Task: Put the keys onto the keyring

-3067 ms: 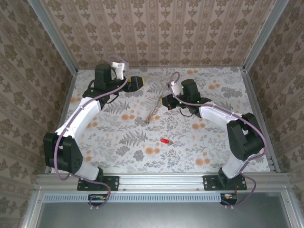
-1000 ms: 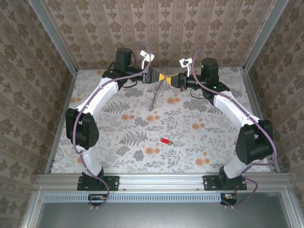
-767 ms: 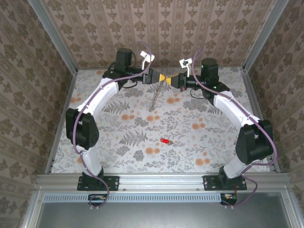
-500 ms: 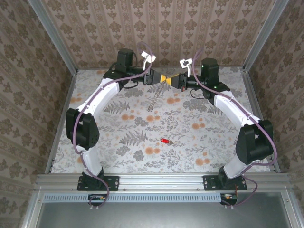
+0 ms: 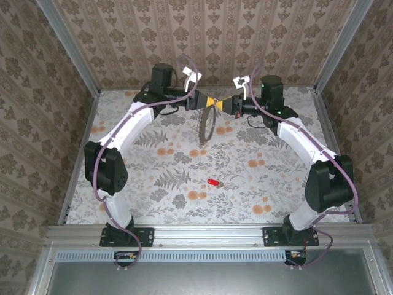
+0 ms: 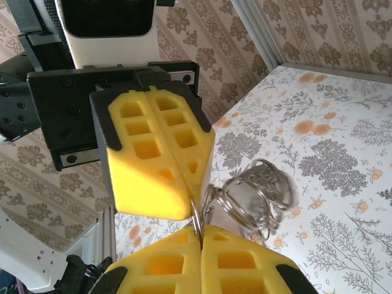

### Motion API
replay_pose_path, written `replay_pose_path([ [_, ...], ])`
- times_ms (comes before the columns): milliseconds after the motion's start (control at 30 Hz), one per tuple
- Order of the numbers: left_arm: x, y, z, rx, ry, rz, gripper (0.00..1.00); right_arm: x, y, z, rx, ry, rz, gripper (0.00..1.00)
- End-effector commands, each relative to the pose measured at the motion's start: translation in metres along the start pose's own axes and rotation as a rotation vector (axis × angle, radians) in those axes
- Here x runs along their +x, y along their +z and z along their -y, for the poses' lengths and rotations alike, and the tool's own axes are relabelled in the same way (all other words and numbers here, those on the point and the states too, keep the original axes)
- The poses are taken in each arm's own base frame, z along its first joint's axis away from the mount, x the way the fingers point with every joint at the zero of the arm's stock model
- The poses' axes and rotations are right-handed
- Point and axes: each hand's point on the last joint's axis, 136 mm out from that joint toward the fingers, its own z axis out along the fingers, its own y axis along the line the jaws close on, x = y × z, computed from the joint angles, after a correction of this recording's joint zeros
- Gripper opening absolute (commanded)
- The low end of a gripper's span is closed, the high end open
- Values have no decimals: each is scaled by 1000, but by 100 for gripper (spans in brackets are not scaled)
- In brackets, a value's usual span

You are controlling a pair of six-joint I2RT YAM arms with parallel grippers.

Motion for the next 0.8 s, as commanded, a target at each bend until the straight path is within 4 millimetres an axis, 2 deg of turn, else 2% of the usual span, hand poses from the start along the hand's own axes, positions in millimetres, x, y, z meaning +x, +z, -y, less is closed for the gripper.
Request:
replay_pose_path([
  [0,-6,3,56,119,118,3,0,-7,4,4,10,-25,6,0],
  [233,-4,2,58,122,125,4,0,-7,5,3,-36,-11,9,0],
  [367,-3,5,55,118,114,0,14,-9,5,-1,-58,-9,13,0],
  [500,-1,8,53,120,109,-6,18,-12,4,-4,-64,-11,16,0],
  [667,1,11,52,121,107,-10,19,-12,3,-4,-62,-14,18,0],
  [767,2,11,51,116,105,-11,14,-12,3,-4,-60,-13,19,0],
])
